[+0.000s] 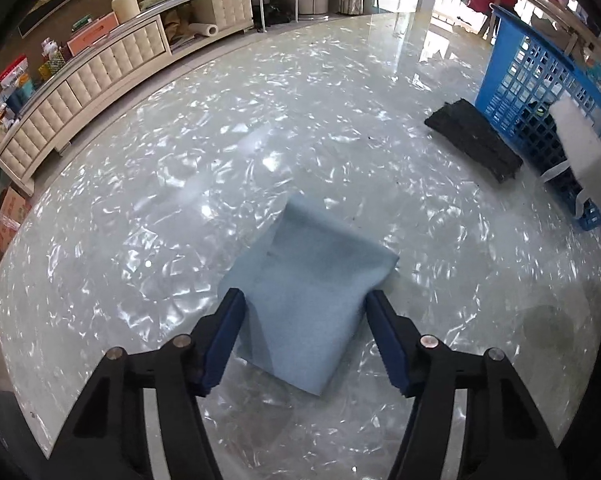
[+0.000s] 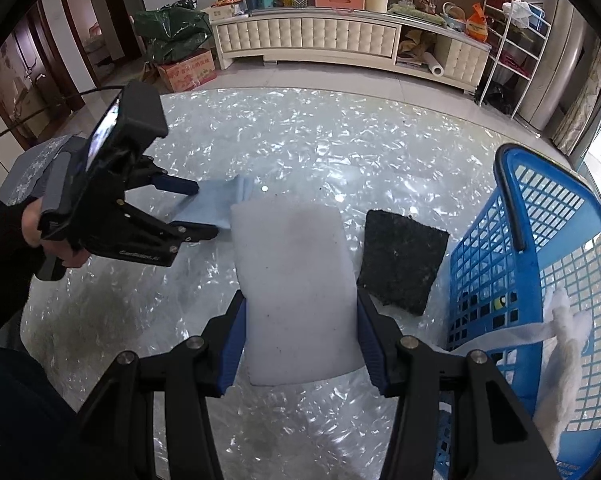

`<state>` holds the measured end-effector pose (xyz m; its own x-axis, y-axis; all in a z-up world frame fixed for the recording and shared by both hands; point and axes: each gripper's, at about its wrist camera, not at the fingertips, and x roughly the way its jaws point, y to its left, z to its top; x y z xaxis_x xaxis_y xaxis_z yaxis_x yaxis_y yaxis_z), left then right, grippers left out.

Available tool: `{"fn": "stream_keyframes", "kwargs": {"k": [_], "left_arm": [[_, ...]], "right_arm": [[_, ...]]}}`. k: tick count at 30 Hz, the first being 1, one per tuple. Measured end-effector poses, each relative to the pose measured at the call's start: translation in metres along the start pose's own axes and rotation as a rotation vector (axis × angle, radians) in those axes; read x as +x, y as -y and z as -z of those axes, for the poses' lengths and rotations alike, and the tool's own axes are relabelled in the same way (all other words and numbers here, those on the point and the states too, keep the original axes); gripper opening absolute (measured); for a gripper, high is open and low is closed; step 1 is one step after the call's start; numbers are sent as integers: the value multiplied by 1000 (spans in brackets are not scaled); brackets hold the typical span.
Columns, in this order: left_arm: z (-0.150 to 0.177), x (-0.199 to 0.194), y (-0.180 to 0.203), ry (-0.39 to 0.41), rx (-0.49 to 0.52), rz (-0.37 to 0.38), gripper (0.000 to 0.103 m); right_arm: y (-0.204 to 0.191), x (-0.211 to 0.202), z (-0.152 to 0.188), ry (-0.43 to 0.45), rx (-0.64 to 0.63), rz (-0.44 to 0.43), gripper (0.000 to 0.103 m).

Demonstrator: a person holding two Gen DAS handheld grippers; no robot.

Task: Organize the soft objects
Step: 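Lift the white foam pad with the right gripper while the left gripper grasps the light blue cloth, then drop the white pad into the basket with the right gripper while the left lifts the blue cloth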

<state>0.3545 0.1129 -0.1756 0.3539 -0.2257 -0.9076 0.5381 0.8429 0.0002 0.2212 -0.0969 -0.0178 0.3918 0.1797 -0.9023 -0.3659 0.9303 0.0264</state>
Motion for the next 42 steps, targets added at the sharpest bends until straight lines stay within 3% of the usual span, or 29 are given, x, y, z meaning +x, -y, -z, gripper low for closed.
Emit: {"fn": "stream_keyframes", "kwargs": {"k": [5,6,7,9,13,23,34,42], "left_arm": [[1,2,1,-3,4,-16,59],[0,3,2,-7,3,-17,50],[0,2,3,-8,3,-17,34],[-1,-1,4,-4,6,-22,17],[1,-5,-1,-14,-7,-7,9],[4,-38,18,17,-17,20,8],[-27,-104,68,107,-20,12,8],[-51,-130,98,150,-22,35,8]], "right_arm": [[-3,-7,-3,19,-9,-6,49],[-3,-10,-4,26,-11,-6,49],[-3,-12,-4,33,-13,-6,49],[-3,-18,-7,48,-13,-4,49],[-1,-24,-8,64,-14,4,49],[9,-40,-9,108,-6,23,49],[29,-56,2,145,30,51,50],[56,-72,14,167,82,96,50]]}}
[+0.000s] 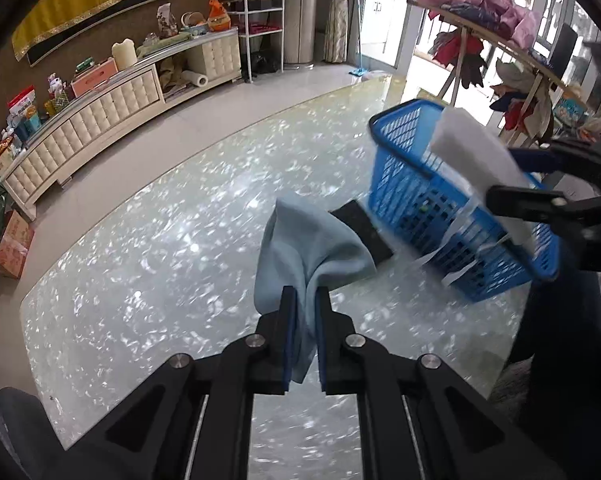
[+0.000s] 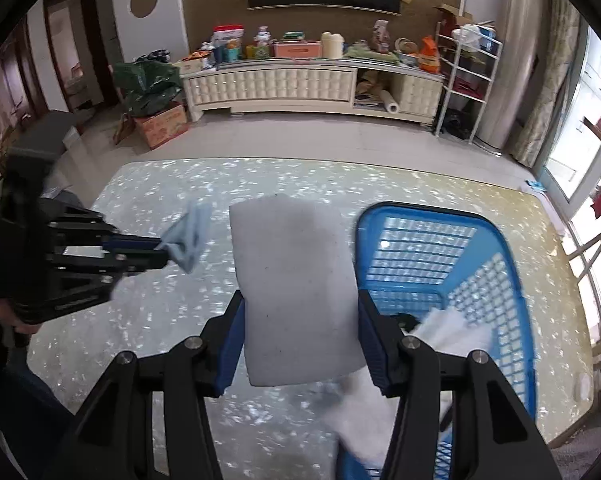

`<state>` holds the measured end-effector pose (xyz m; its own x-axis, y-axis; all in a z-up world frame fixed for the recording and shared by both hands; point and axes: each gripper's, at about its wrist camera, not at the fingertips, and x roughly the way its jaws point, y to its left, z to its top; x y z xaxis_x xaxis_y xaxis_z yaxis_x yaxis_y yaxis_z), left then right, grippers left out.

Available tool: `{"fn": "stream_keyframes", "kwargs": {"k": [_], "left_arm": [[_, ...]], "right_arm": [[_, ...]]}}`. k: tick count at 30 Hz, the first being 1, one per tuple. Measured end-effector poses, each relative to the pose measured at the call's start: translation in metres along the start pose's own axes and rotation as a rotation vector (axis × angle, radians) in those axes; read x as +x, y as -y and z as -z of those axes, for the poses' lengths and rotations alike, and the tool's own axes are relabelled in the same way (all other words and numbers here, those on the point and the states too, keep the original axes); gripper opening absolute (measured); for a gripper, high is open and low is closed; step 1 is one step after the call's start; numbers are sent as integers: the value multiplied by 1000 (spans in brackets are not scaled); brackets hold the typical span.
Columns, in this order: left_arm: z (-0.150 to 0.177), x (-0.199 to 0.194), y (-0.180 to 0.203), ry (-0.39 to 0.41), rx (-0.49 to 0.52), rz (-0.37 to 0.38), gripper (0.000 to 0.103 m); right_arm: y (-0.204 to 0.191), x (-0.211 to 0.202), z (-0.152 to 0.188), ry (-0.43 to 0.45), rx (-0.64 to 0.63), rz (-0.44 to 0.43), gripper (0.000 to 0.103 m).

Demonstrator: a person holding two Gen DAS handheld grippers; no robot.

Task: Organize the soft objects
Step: 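Drop the white pad into the basket with the right gripper while the left lifts the blue cloth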

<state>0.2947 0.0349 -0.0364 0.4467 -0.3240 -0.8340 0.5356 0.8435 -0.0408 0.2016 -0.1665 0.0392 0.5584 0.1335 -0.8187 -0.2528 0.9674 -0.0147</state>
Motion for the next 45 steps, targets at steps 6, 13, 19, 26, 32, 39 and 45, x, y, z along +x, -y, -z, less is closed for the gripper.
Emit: {"fn": "stream_keyframes", "kwargs": {"k": [6,13,19,26,32,39,45], "left_arm": [[-11,-4,20,21,-2,27,8],[-18,2,36,18,14,45,8],[-22,6,42,10,19,49,8],[-25,7,48,10,26,54,8],[-25,9,51,8,33,58,8],[-26,9,53,10,35,53,8],[-27,5,59,18,44,55,8]], "right_arm": [[24,1,8,-7,52,39,50],[45,4,10,-26,106,78,50],[58,8,9,-44,127,110,50],[66,27,10,-110,132,123,50],[59,35,9,-150,104,133,55],[60,24,11,-134,110,138,80],[63,5,13,-93,126,109,101]]}}
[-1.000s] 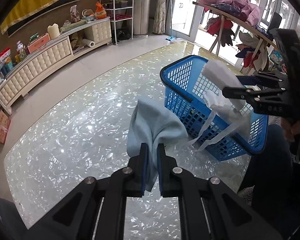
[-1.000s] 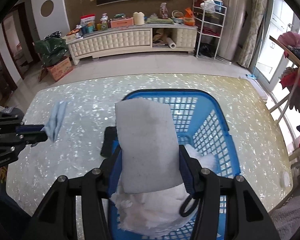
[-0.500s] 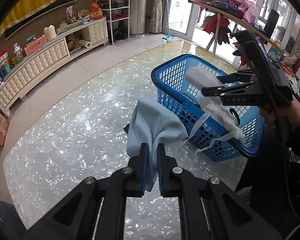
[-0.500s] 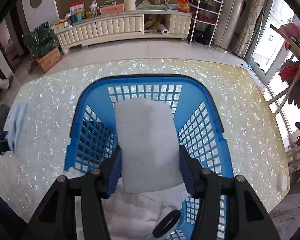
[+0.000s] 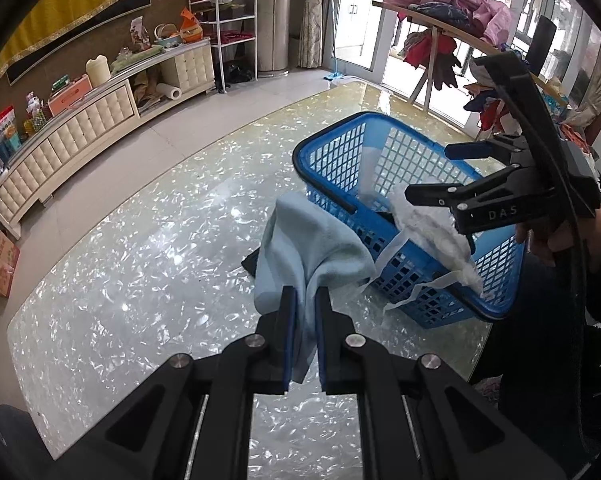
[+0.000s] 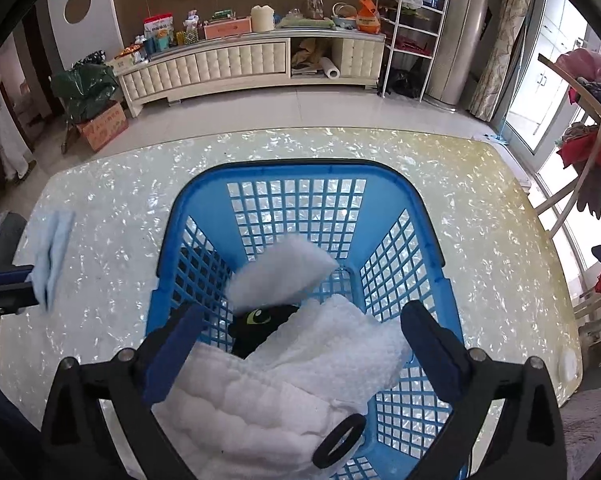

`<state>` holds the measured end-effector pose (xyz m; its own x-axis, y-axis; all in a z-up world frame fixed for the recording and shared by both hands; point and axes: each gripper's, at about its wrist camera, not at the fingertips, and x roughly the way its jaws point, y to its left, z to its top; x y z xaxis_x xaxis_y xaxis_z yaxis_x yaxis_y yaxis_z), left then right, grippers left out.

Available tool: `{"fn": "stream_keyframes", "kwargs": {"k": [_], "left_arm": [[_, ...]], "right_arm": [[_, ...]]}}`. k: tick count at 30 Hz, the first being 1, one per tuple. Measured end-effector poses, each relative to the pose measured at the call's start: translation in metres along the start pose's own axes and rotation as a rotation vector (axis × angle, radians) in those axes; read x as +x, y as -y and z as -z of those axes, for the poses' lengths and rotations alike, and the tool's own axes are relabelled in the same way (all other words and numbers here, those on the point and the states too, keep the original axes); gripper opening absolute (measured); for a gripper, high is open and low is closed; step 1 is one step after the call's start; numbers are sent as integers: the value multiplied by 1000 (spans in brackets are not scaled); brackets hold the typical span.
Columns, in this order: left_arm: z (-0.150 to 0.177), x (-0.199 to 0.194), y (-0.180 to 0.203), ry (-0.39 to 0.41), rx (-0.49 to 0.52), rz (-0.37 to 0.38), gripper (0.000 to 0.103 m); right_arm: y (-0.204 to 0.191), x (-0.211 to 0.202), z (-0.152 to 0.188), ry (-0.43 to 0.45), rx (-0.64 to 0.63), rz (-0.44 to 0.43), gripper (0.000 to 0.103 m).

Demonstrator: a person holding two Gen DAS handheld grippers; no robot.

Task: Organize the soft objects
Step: 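Drop the white pad into the basket with the right gripper while the left lifts the blue cloth, then carry the light blue cloth over the blue basket with the left gripper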

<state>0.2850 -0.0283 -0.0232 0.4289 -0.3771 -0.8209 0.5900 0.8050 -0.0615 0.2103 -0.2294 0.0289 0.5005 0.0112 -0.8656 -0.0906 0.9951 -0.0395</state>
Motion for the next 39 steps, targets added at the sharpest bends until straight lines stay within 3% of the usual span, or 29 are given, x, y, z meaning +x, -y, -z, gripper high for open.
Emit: {"fn": "stream_keyframes", "kwargs": {"k": [24,39], "left_arm": [[-31,-15,60,45,54,63,8],[-57,17,96,-13,95,52,8]], "right_arm": [[12,-38,25,79,40,-53,102],[33,-39,42,91,81,-62,102]]}}
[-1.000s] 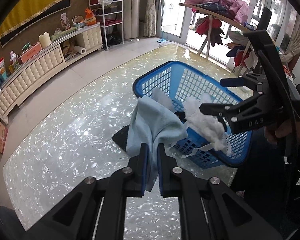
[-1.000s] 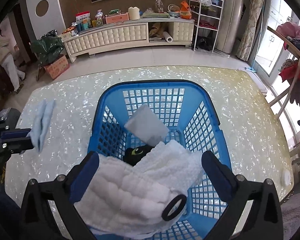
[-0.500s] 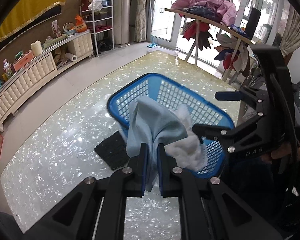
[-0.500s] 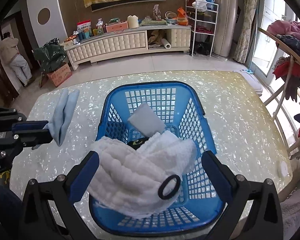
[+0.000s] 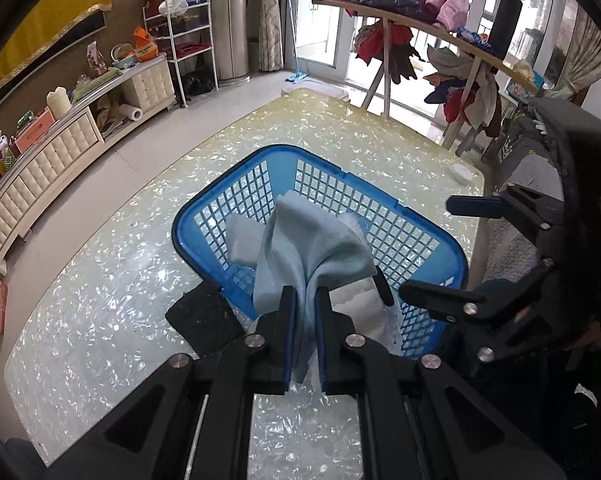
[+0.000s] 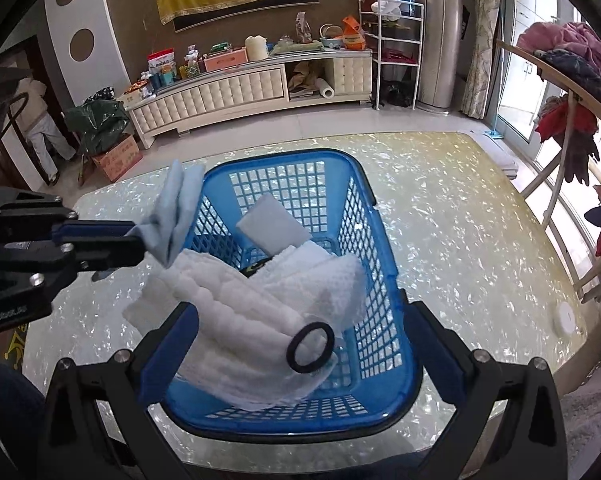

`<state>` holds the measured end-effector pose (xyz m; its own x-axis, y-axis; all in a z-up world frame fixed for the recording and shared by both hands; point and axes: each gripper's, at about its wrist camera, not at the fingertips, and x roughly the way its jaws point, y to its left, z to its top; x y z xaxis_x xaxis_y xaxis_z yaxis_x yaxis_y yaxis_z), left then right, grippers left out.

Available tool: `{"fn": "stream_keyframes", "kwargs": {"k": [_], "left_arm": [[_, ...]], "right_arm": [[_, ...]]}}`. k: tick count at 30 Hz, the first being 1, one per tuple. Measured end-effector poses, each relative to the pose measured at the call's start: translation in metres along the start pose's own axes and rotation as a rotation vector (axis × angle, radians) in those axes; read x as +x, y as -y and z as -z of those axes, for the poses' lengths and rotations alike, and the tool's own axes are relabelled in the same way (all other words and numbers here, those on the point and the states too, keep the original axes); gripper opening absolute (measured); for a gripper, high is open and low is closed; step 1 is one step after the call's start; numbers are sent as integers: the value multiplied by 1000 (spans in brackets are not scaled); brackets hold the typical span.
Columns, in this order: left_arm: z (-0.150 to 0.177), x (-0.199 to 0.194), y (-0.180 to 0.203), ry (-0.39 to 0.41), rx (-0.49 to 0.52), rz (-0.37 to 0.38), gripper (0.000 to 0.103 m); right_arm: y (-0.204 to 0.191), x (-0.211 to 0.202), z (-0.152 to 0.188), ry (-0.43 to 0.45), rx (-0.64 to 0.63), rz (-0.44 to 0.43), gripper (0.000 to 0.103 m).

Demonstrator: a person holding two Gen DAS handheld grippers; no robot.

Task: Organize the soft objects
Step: 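Carry the light blue cloth over the blue basket with the left gripper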

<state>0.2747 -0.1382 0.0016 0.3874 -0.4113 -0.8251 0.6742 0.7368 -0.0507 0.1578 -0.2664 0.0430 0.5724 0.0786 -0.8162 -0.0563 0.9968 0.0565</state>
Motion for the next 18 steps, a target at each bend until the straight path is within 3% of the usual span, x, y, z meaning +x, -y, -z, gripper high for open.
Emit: {"fn": "stream_keyframes", "kwargs": {"k": [18], "left_arm": [[-26,64,-5,-94,-2,-24,8]], "right_arm": [[16,9,6,-31,38,3,103]]}}
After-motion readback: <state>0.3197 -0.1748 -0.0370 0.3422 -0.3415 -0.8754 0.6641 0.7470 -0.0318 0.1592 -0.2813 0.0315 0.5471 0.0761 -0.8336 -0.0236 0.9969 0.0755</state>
